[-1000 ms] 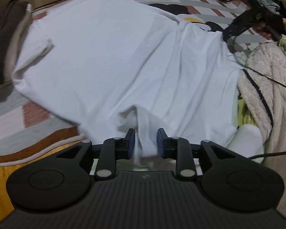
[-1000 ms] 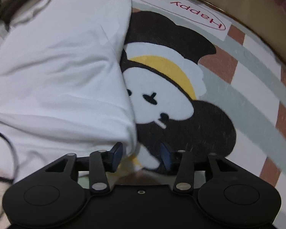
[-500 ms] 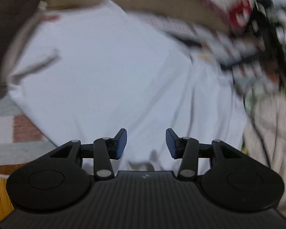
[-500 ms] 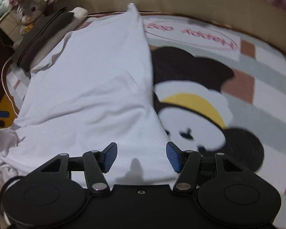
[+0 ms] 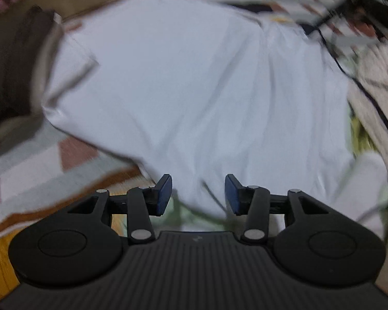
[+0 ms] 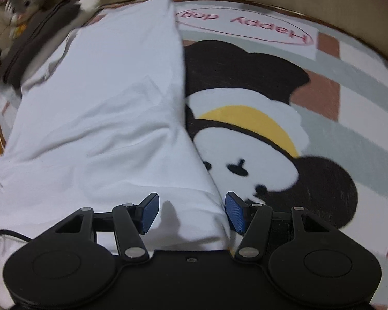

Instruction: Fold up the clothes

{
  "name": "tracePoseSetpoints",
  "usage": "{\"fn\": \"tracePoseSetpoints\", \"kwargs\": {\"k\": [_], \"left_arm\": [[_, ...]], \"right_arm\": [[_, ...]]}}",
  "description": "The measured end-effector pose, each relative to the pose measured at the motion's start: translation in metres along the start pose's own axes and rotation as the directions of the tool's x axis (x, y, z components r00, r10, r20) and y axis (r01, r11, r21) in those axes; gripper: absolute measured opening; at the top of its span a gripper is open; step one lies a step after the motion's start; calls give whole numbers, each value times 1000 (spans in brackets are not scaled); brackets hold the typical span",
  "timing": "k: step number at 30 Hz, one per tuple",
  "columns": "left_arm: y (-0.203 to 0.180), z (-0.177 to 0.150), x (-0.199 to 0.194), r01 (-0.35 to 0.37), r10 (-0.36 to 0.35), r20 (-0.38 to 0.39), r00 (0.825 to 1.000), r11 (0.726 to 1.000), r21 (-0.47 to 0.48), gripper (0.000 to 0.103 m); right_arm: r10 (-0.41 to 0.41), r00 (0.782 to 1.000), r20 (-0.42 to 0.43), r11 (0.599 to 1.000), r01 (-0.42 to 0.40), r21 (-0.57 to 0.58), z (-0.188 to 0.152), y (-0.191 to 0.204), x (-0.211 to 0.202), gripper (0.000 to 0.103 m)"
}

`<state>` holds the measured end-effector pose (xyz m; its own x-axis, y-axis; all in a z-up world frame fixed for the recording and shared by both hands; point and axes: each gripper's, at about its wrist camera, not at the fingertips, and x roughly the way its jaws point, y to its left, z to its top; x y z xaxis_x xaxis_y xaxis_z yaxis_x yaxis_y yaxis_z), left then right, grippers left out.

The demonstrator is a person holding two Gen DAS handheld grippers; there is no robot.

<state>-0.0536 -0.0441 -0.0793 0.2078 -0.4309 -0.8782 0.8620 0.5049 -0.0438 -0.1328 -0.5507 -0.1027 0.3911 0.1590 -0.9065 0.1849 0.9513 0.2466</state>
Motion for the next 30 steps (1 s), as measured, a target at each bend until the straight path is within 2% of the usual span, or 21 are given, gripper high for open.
{"fn": "tracePoseSetpoints", "kwargs": {"k": [2,4,7,10,13,15,17,19,23,26,27,28,30], "left_arm": [[9,13,2,-60,62,68,996,998,-35,45],[21,29,9,-148,156,132,979,987,-65,47],[39,48,27,-187,199,147,969,978,-88,47],[42,56,32,-105,122,164,979,989,-107,45],[12,59,25,-55,44,229,972,997,45,46],[-15,63,25,-29,-16,260,966,985,170,46],[-35,66,26,29,-89,249,965,972,233,46],[-49,69,31,99,-157,210,965,960,261,47],[-62,68,39,108,-156,153,976,953,283,47],[-45,66,48,36,-69,152,986,978,205,47],[-36,68,50,-24,-5,162,987,984,174,47],[-27,70,52,-84,59,170,984,986,142,47],[-9,74,56,-203,187,179,966,976,76,47]], "right_arm": [[5,1000,13,1000,-5,25,-3,-4,-5,62],[12,1000,16,999,-13,36,-6,-5,-6,63],[19,1000,-1,999,-18,45,-9,-3,0,63],[23,1000,-13,999,-22,47,-12,-2,1,63],[73,997,-29,994,-71,81,-15,-8,-2,65],[123,991,-53,986,-116,120,-17,-13,0,67],[159,983,-87,975,-143,170,-19,-19,6,67],[164,980,-110,971,-140,195,-20,-21,10,67],[177,980,-94,963,-152,224,-20,-23,7,67],[159,985,-65,961,-139,241,-20,-25,5,67],[115,992,-45,969,-102,225,-18,-23,3,67],[68,997,-24,976,-62,208,-15,-20,0,67],[-42,999,31,992,38,117,-6,-6,-7,67]]}}
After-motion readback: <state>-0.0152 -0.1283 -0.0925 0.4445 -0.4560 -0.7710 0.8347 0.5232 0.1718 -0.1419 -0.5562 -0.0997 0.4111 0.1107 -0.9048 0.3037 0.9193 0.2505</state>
